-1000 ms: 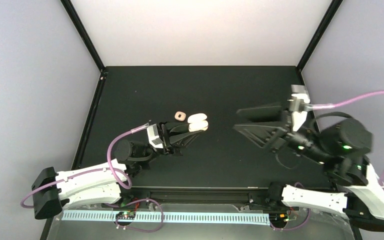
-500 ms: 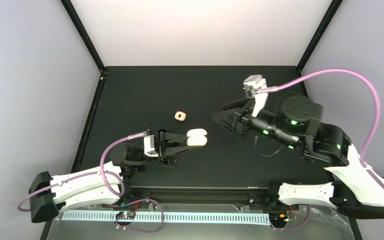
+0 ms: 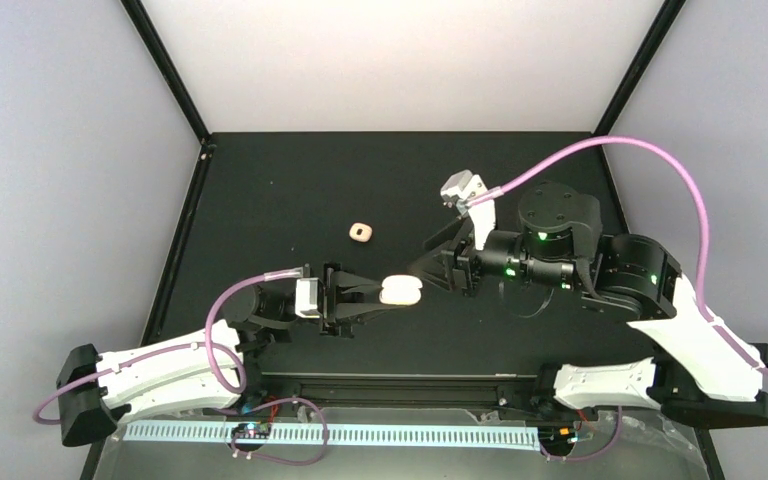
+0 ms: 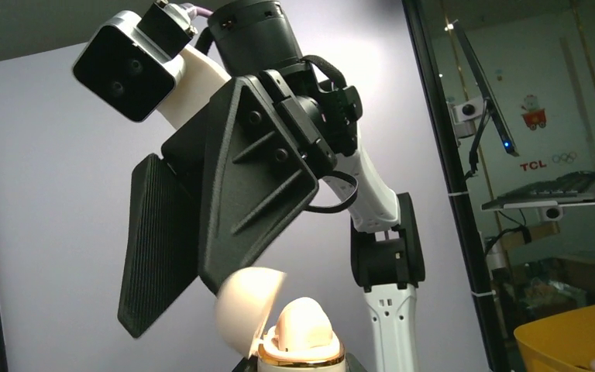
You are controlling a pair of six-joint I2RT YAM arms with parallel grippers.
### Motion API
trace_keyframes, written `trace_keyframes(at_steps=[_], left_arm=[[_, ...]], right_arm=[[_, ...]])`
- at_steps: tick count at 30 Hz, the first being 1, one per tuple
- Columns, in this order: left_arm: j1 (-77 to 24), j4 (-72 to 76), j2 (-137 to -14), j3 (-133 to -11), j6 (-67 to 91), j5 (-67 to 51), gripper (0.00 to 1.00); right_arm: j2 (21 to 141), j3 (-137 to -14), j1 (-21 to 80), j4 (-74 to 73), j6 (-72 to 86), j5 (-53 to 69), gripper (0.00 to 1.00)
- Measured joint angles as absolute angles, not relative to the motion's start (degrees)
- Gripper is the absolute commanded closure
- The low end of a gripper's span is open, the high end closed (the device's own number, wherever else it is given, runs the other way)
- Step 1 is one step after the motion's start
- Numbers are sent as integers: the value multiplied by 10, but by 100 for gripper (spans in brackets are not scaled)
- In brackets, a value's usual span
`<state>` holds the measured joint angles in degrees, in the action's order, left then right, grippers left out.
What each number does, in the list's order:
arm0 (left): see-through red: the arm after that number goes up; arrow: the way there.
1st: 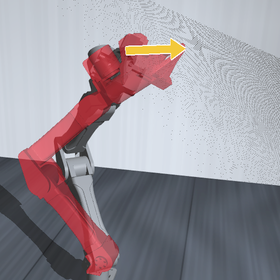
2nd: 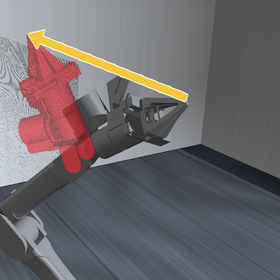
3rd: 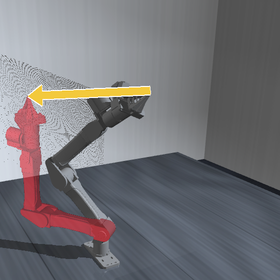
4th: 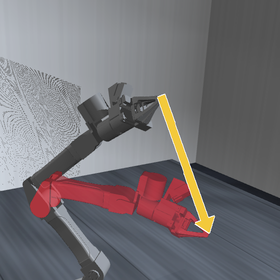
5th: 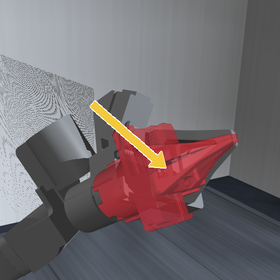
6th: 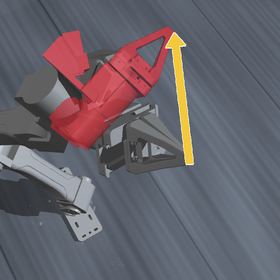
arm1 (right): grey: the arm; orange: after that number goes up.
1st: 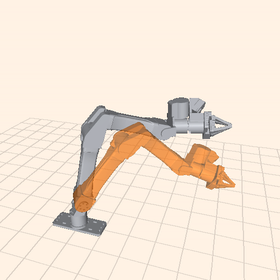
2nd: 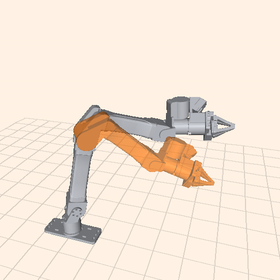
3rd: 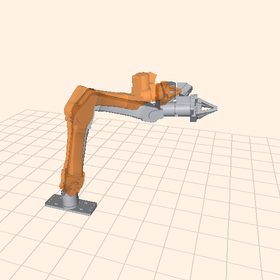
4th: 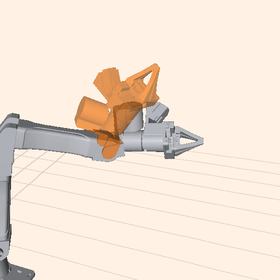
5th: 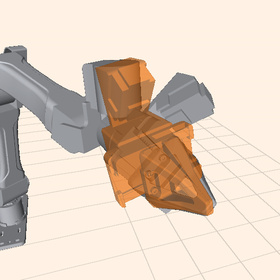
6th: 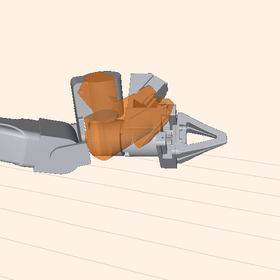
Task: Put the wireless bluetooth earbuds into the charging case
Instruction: Close the charging case, then place the charging case at the center of the board.
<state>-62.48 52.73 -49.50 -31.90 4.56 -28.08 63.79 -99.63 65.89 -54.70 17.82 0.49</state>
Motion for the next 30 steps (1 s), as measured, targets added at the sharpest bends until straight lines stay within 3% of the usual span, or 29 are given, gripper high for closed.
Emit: trace_keyframes(at_steps=[14, 19, 23, 30], left_arm=[[-625, 516, -496, -328, 34, -278, 99], [-614, 494, -496, -328, 56, -202, 98], [-545, 455, -510, -328, 137, -143, 98], [-392, 274, -599, -350, 299, -117, 99]], right_arm=[[645, -992, 659, -568, 165, 37, 49], [542, -870, 659, -498, 179, -61, 43], [469, -799, 659, -470, 193, -126, 43], [463, -699, 659, -446, 223, -176, 43]])
